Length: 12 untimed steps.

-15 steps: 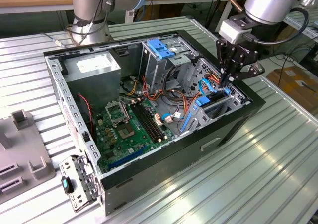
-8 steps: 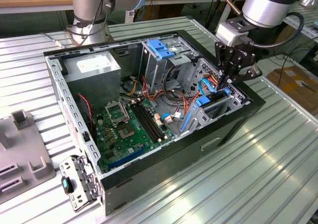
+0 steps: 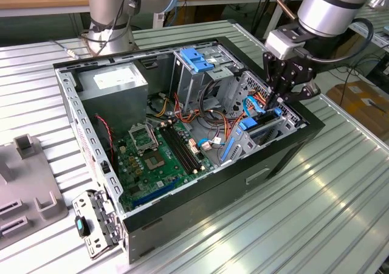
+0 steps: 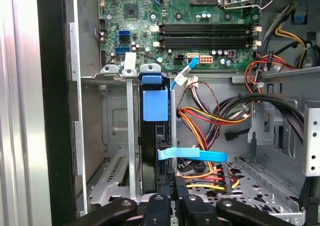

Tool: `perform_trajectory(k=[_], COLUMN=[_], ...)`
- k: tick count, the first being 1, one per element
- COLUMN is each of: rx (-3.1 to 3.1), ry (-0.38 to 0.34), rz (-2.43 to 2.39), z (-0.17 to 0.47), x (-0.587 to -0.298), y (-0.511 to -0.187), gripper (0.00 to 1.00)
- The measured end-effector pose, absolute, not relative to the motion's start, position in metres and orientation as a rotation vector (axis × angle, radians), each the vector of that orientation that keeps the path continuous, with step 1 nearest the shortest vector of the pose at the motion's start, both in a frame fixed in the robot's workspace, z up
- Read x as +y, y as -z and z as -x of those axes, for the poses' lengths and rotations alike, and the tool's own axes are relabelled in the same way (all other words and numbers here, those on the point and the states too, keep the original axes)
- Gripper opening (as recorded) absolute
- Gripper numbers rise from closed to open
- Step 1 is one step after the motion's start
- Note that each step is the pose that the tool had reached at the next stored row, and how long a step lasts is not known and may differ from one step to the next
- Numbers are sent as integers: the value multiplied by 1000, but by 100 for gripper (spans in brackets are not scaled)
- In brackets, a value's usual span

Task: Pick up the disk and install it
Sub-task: 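Insert the second disk wire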

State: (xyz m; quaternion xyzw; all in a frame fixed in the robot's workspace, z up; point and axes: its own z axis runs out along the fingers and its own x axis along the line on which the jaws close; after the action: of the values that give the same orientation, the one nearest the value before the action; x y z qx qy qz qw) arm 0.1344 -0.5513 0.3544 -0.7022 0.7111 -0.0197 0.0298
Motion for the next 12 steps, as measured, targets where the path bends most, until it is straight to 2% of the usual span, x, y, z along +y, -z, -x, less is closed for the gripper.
perform_trajectory(k=[12], rx=[2102], ry=[58], rz=[2248], z=[-132], x=[-553], y=[-350], gripper=[16])
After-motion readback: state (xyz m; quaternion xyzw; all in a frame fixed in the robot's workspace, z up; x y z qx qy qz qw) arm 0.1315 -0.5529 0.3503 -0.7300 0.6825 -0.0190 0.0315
